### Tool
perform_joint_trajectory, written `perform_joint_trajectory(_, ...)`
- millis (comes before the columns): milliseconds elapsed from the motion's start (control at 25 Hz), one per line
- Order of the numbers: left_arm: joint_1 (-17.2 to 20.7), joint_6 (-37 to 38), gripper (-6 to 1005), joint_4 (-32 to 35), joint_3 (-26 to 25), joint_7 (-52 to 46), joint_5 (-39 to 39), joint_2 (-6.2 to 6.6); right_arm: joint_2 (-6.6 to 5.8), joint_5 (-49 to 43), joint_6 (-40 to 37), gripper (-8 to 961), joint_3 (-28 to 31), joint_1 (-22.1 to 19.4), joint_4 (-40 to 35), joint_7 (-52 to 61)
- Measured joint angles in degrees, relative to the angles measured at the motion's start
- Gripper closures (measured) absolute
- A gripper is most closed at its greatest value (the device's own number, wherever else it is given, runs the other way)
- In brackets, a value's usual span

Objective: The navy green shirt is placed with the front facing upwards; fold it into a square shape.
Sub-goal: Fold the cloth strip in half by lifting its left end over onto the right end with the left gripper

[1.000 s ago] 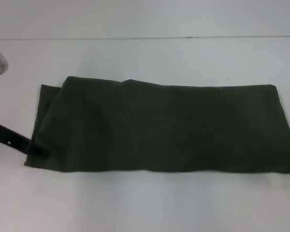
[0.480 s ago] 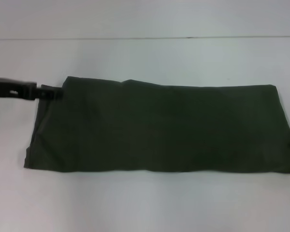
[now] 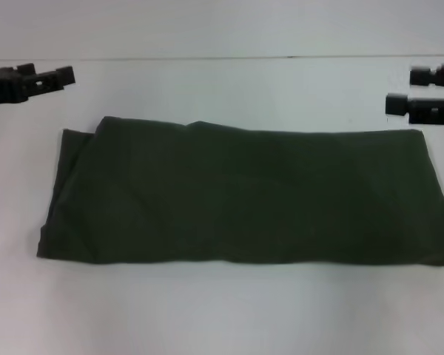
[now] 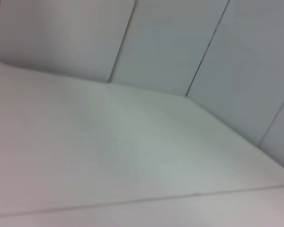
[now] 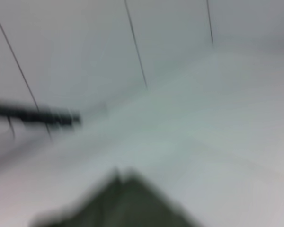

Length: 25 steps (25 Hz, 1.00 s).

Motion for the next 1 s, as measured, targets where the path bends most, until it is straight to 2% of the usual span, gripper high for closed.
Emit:
perform_joint_trajectory(80,0.0,-0.8,60,-0.6,0.0,0.2,-0.7,0.4,-0.31,7.9,1.9,22,0.1,-2.3,8.3,-7.8)
perform_joint_trajectory(120,0.0,-1.2,60,-0.9,0.0,0.3,-0.9,0.53,-0.34,11.8,2.5,22,0.4,-3.5,13.5,-14.3)
perform_joint_trajectory(160,0.0,-1.8,60,-1.2,0.1,0.2,-0.9,0.62,-0.37,15.9,3.7,22,1.1,-4.7,21.2,-25.5)
perform_joint_trajectory(200,0.0,-2.3,61,-1.6,0.3,0.1,-0.8,0.64,-0.37,15.9,3.7,22,1.1,-4.7,21.2,-25.5)
perform_joint_trajectory(360,0.4,-3.9,61,-3.2,0.5,-1.1,-0.6,0.35,-0.28,17.5,8.6,22,2.2,-5.4,32.9,-41.6)
perform_joint_trajectory(520,1.4,-3.2,61,-3.1,1.3,-3.7,0.2,0.39,-0.34,17.5,11.0,22,2.2,-5.5,36.7,-48.7)
perform_joint_trajectory(600,1.7,-2.3,61,-2.9,2.1,-6.2,1.2,1.22,-0.33,16.5,12.4,23,1.7,-5.6,37.8,-51.6)
perform_joint_trajectory(680,1.6,-0.5,61,-3.3,4.6,-10.1,3.5,3.2,-0.38,13.5,13.1,23,1.1,-5.4,38.0,-52.9)
perform_joint_trajectory(760,1.4,0.7,60,-3.6,7.4,-13.0,5.7,4.59,-0.54,7.6,13.3,23,0.5,-4.5,37.5,-52.9)
perform_joint_trajectory(800,1.2,1.1,60,-3.6,9.0,-14.1,6.9,5.13,-0.54,7.6,13.3,23,0.5,-4.5,37.5,-52.9)
perform_joint_trajectory(1000,-0.1,1.9,60,-3.1,12.7,-15.6,12.5,5.81,-0.56,2.1,11.3,23,-1.1,-3.6,35.7,-52.2)
